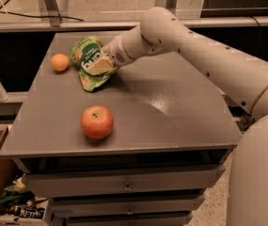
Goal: Pick green rice chip bag
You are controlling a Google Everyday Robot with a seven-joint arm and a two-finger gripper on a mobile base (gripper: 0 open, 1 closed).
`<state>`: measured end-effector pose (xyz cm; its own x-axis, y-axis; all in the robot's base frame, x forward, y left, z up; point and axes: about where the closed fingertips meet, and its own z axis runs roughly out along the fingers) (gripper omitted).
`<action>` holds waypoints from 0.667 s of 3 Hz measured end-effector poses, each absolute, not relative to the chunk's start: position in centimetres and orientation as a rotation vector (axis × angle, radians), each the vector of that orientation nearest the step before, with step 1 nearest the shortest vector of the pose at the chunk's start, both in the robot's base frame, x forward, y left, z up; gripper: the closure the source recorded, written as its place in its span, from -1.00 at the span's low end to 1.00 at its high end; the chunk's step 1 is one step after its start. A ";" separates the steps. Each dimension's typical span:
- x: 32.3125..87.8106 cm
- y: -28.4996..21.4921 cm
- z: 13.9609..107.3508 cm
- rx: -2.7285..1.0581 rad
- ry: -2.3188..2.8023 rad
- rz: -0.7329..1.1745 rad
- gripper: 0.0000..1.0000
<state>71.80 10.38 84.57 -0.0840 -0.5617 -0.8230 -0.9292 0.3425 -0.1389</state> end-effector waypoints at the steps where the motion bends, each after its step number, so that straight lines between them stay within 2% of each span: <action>1: 71.3 9.8 85.8 -1.323 1.740 0.559 0.69; 2: 71.0 9.0 87.6 -1.319 1.711 0.551 1.00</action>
Offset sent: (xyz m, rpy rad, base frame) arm -0.0090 -0.0286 0.0572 0.0468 -0.0748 0.0064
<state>71.05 9.05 87.65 -0.0476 -0.5365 -0.8426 -0.9273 0.3373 -0.1623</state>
